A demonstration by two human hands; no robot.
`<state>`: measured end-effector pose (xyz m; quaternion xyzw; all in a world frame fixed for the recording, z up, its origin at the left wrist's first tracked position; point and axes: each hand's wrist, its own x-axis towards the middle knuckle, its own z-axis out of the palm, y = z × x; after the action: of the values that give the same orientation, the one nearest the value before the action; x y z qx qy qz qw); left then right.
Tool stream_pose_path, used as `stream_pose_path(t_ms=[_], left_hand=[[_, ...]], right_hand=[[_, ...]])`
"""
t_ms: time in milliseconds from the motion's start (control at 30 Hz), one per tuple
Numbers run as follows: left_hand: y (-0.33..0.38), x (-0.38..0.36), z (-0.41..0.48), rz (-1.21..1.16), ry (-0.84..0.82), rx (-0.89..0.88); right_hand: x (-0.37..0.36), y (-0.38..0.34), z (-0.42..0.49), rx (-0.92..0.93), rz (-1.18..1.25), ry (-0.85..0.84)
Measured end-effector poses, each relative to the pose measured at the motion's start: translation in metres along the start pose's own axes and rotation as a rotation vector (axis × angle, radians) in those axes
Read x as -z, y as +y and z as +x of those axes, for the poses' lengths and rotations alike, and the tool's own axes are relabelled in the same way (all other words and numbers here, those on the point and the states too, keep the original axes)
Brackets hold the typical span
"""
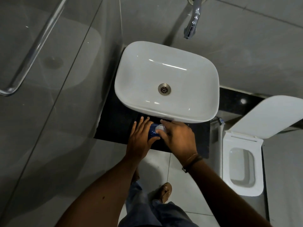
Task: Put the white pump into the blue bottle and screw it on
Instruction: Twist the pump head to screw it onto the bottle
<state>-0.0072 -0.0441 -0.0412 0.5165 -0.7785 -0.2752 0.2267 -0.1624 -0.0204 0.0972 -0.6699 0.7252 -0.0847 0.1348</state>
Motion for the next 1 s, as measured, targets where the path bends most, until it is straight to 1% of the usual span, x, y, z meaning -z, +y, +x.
stream_pose_path(t_ms=[133, 233, 567, 700, 733, 800, 833, 867, 933, 1000], left_hand=[[-0.001, -0.001, 0.001, 0.004, -0.014, 0.010], [-0.001, -0.001, 0.001, 0.026, -0.030, 0.014], [-0.002, -0.001, 0.001, 0.032, -0.080, 0.029], [0.003, 0.005, 0.001, 0.000, -0.063, 0.031], [0.004, 0.007, 0.001, -0.013, -0.054, 0.025], [0.006, 0.011, 0.001, -0.045, -0.045, 0.021], [0.007, 0.012, 0.001, -0.062, -0.050, 0.032], [0.008, 0.013, 0.001, -0.082, -0.064, 0.055], [0.010, 0.014, 0.000, -0.131, -0.088, 0.106], [0.012, 0.015, -0.002, -0.180, -0.091, 0.129]], right_hand=[[-0.008, -0.009, -0.003, -0.120, 0.088, 0.009], [-0.011, -0.012, -0.004, -0.176, 0.174, 0.065], [-0.016, -0.012, -0.006, -0.184, 0.235, 0.123], [-0.015, -0.008, -0.010, -0.245, 0.270, 0.076], [-0.016, -0.004, -0.013, -0.268, 0.305, 0.070], [-0.019, 0.010, -0.020, -0.304, 0.486, 0.075], [-0.022, 0.018, -0.023, -0.318, 0.599, 0.049], [-0.026, 0.026, -0.024, -0.318, 0.680, -0.017], [-0.035, 0.037, -0.021, -0.286, 0.692, -0.189], [-0.046, 0.037, -0.013, -0.249, 0.670, -0.270]])
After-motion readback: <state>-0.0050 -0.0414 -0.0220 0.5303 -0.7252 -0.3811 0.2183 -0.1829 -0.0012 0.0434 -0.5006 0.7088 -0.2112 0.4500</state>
